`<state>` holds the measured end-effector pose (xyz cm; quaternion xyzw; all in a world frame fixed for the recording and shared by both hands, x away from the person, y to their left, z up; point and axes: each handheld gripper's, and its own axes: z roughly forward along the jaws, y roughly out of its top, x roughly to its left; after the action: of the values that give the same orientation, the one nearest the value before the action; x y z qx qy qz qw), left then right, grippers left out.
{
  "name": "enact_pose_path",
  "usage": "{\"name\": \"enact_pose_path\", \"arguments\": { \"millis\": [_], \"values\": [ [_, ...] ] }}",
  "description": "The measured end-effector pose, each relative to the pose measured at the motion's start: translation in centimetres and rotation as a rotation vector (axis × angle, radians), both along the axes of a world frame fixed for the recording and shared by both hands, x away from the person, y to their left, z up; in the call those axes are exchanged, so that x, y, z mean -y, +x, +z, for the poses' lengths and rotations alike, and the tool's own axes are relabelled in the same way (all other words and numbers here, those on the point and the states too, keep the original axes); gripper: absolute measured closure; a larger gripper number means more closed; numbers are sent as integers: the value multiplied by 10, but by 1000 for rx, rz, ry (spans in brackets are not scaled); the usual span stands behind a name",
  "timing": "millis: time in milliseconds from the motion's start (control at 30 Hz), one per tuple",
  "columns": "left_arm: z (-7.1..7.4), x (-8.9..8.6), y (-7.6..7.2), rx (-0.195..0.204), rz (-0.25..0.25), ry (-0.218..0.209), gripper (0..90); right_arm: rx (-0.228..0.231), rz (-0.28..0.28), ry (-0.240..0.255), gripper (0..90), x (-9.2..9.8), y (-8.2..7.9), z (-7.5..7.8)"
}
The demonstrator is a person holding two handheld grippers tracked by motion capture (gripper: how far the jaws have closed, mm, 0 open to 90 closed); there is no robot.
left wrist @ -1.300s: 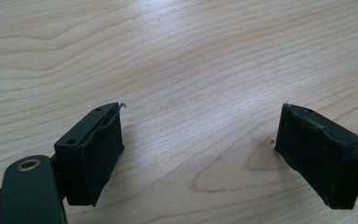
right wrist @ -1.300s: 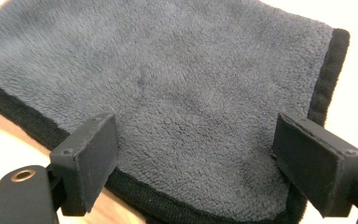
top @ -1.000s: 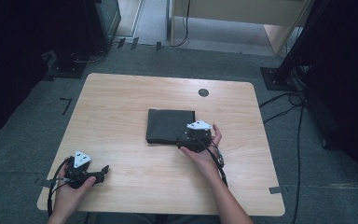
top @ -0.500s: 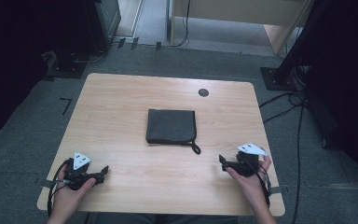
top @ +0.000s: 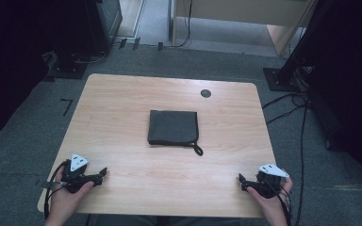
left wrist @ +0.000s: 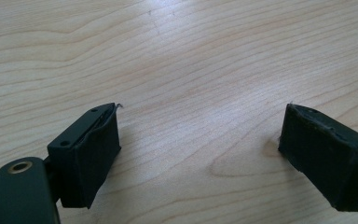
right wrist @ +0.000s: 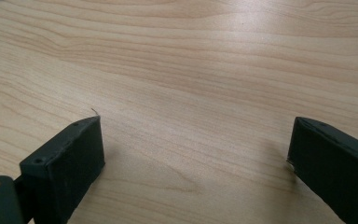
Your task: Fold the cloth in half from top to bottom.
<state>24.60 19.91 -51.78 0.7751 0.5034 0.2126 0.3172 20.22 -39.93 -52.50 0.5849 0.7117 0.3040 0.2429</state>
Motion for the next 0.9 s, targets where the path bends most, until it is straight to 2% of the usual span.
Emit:
{"name": "enact_pose_path", "arguments": {
  "millis": [133,167,900],
  "values": [
    [0,0,1,1,1,-3,122,4,39,4,38,-2,-1,-1],
    [0,0,1,-1,-2,-1,123,-4,38,18,36,-1,0,-1],
    [0,1,5,1,-3,0,124,-8,31,14,13,-1,1,-1]
  ]
}}
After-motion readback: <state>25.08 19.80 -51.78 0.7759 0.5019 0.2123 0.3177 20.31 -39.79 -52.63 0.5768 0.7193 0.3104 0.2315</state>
